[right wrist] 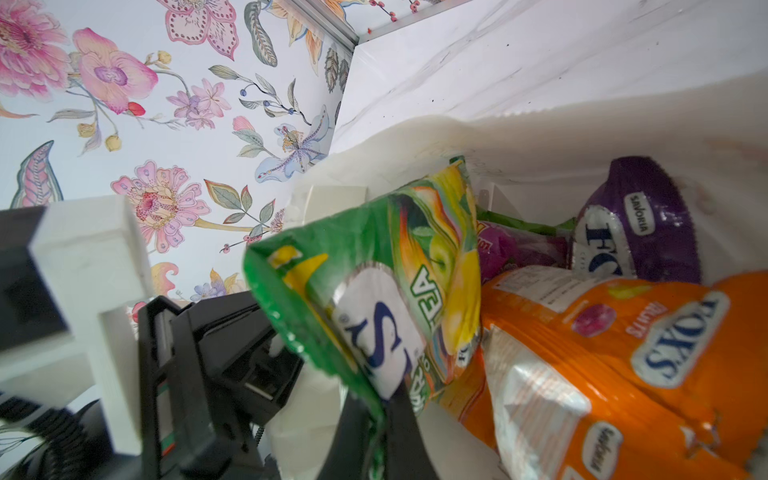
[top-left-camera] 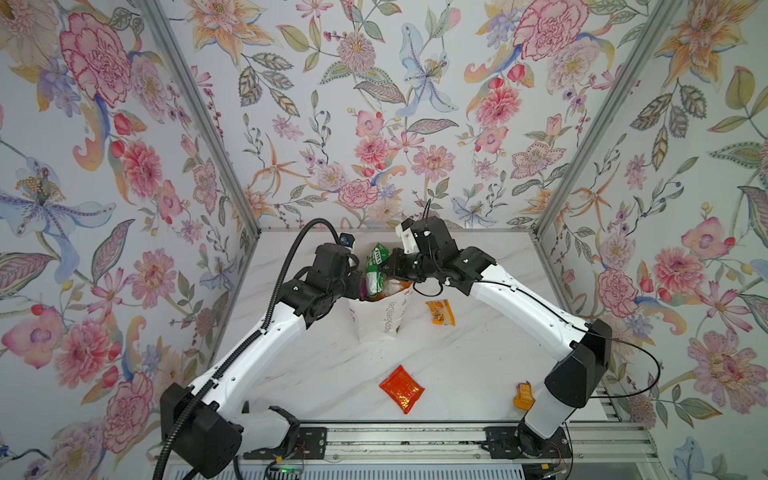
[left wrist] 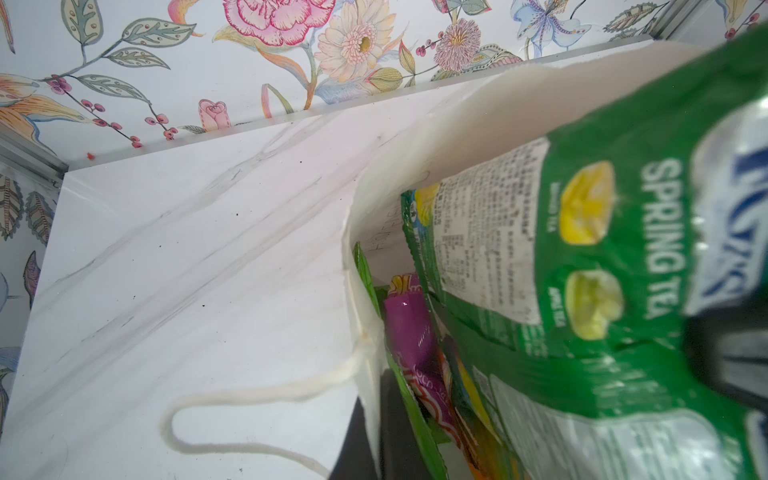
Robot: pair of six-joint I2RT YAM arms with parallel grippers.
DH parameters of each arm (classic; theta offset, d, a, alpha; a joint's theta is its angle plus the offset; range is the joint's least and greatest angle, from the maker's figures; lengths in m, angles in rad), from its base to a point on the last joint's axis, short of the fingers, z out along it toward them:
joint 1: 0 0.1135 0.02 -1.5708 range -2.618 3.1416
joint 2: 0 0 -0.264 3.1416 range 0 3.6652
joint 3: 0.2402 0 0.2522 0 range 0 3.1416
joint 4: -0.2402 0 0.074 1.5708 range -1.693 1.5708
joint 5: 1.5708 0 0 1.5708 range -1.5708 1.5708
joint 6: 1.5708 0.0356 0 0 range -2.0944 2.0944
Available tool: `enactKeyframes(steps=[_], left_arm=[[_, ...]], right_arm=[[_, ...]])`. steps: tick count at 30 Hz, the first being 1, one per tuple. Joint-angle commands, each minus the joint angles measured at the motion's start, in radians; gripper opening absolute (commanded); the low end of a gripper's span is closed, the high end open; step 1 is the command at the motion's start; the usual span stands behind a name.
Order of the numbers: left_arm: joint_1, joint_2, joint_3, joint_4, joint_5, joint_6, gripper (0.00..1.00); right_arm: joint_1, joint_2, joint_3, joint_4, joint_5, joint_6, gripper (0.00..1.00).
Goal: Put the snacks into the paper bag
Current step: 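Lower the green bag into the paper bag opening with the right gripper, then open the right gripper to release the green bag inside the paper bag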
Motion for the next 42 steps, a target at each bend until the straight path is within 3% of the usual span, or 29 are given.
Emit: enactKeyframes(steps=[1, 8, 16, 24, 34, 37, 42], left_arm=[[-0.003, -0.029, 0.000, 0.077, -0.028, 0.019, 0.00], [-0.002, -0.029, 0.001, 0.076, -0.027, 0.020, 0.00], [0.000, -0.032, 0.001, 0.076, -0.026, 0.020, 0.00], [0.001, -0.026, 0.002, 0.076, -0.021, 0.017, 0.00], [-0.001, 0.018, 0.089, 0.010, -0.040, -0.016, 0.00], [0.000, 0.041, 0.113, -0.014, -0.039, -0.030, 0.00], [0.000, 0.060, 0.131, -0.031, -0.053, -0.043, 0.00]], right_arm=[[-0.016, 0.019, 0.007, -0.006, 0.013, -0.018, 0.08], [-0.028, 0.005, 0.027, -0.050, 0.045, -0.056, 0.29], [-0.007, -0.025, 0.103, -0.176, 0.200, -0.145, 0.32], [0.002, -0.089, 0.140, -0.254, 0.299, -0.227, 0.49], [-0.086, -0.127, 0.094, -0.303, 0.397, -0.287, 0.65], [-0.104, -0.087, 0.085, -0.323, 0.390, -0.292, 0.72], [-0.104, -0.008, 0.104, -0.362, 0.351, -0.295, 0.72]])
